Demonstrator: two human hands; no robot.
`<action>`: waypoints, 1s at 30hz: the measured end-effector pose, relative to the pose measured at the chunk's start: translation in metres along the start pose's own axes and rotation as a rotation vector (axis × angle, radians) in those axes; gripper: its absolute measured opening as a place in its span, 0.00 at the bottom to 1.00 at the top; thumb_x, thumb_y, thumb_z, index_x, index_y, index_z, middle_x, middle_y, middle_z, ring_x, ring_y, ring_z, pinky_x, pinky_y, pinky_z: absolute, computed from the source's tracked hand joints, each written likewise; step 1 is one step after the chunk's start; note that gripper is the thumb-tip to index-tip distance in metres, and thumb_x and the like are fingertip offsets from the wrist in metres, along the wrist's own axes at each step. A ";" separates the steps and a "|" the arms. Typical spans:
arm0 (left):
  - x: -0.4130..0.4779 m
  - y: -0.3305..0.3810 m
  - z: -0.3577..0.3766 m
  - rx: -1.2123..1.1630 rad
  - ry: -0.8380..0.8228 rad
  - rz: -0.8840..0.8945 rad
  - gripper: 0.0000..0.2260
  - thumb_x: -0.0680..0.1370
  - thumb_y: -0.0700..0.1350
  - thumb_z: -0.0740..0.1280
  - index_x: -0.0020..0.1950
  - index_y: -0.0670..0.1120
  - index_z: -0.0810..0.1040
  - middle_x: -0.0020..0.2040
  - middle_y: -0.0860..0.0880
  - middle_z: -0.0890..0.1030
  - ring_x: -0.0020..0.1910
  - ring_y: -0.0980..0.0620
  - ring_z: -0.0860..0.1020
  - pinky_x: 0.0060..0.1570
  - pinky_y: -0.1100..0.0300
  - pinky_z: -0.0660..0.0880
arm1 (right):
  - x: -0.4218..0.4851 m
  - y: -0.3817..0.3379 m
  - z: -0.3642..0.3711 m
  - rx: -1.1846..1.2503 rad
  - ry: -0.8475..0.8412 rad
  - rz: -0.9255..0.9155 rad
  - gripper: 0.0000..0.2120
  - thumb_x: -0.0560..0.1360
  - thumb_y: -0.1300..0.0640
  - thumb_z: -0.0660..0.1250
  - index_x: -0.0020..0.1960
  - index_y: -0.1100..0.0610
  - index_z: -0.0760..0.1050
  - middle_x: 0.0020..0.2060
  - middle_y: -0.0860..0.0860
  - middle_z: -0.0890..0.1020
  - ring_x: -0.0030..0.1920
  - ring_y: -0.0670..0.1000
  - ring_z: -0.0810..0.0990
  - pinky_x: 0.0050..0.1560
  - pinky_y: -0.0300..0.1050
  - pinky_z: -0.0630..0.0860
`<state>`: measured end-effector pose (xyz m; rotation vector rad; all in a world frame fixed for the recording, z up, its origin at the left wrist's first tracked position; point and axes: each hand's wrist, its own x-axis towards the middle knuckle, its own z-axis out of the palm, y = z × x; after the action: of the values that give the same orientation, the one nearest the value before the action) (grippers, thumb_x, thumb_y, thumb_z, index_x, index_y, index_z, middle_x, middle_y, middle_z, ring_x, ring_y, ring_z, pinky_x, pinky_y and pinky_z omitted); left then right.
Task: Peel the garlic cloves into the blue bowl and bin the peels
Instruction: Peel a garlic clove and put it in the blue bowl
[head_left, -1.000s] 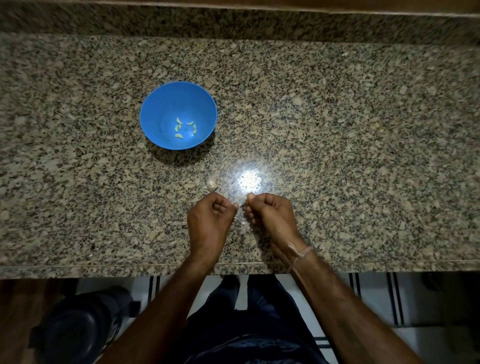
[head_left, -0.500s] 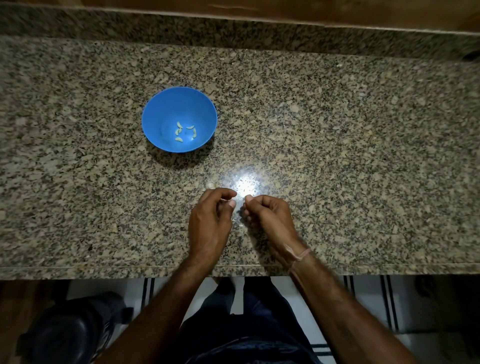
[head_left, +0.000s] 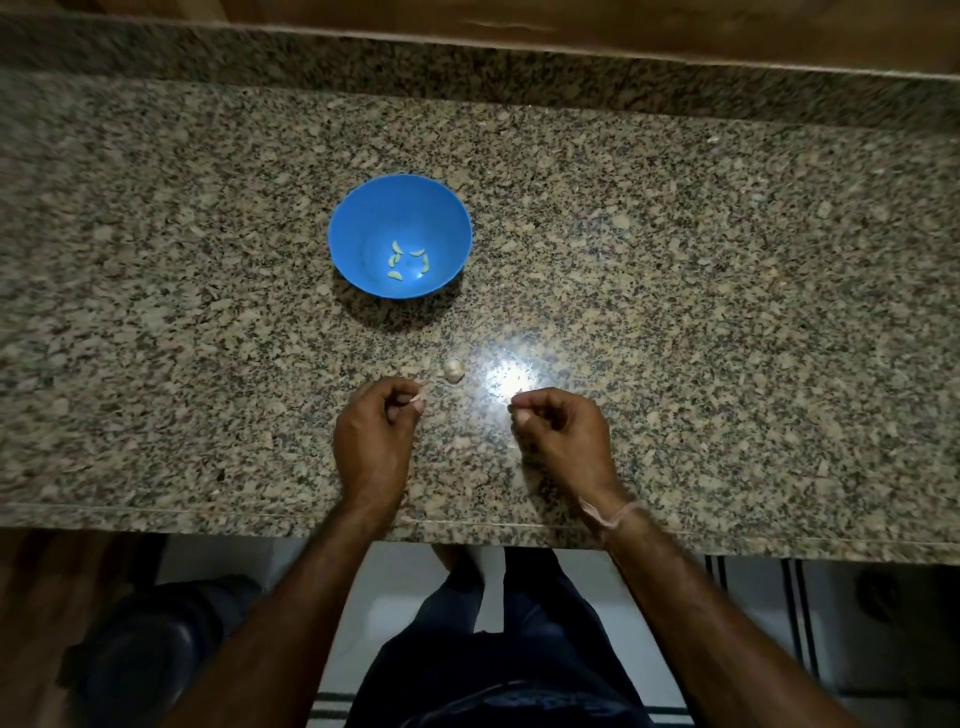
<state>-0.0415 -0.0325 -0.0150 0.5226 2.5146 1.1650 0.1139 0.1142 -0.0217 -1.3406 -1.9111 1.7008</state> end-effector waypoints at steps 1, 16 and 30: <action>-0.001 -0.001 -0.001 0.015 0.005 0.029 0.07 0.78 0.41 0.74 0.55 0.50 0.82 0.52 0.52 0.81 0.45 0.57 0.79 0.43 0.70 0.75 | -0.001 0.000 -0.002 0.009 0.007 -0.001 0.09 0.78 0.65 0.73 0.53 0.53 0.86 0.48 0.46 0.88 0.50 0.45 0.87 0.57 0.48 0.84; -0.022 0.053 0.086 0.137 -0.126 0.231 0.11 0.78 0.43 0.74 0.60 0.46 0.80 0.55 0.48 0.78 0.49 0.48 0.79 0.44 0.55 0.75 | 0.000 0.017 -0.044 -0.052 0.087 -0.081 0.11 0.77 0.68 0.73 0.58 0.59 0.84 0.50 0.49 0.86 0.47 0.39 0.85 0.50 0.35 0.82; -0.038 0.065 0.090 0.211 0.032 0.115 0.07 0.81 0.36 0.66 0.45 0.46 0.76 0.44 0.51 0.76 0.40 0.52 0.74 0.34 0.62 0.63 | 0.011 0.019 -0.045 -0.450 -0.155 -0.487 0.16 0.76 0.66 0.74 0.61 0.55 0.80 0.50 0.47 0.75 0.51 0.49 0.77 0.50 0.47 0.80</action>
<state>0.0436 0.0483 -0.0154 0.7161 2.6828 0.9572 0.1483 0.1493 -0.0301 -0.7670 -2.5525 1.2091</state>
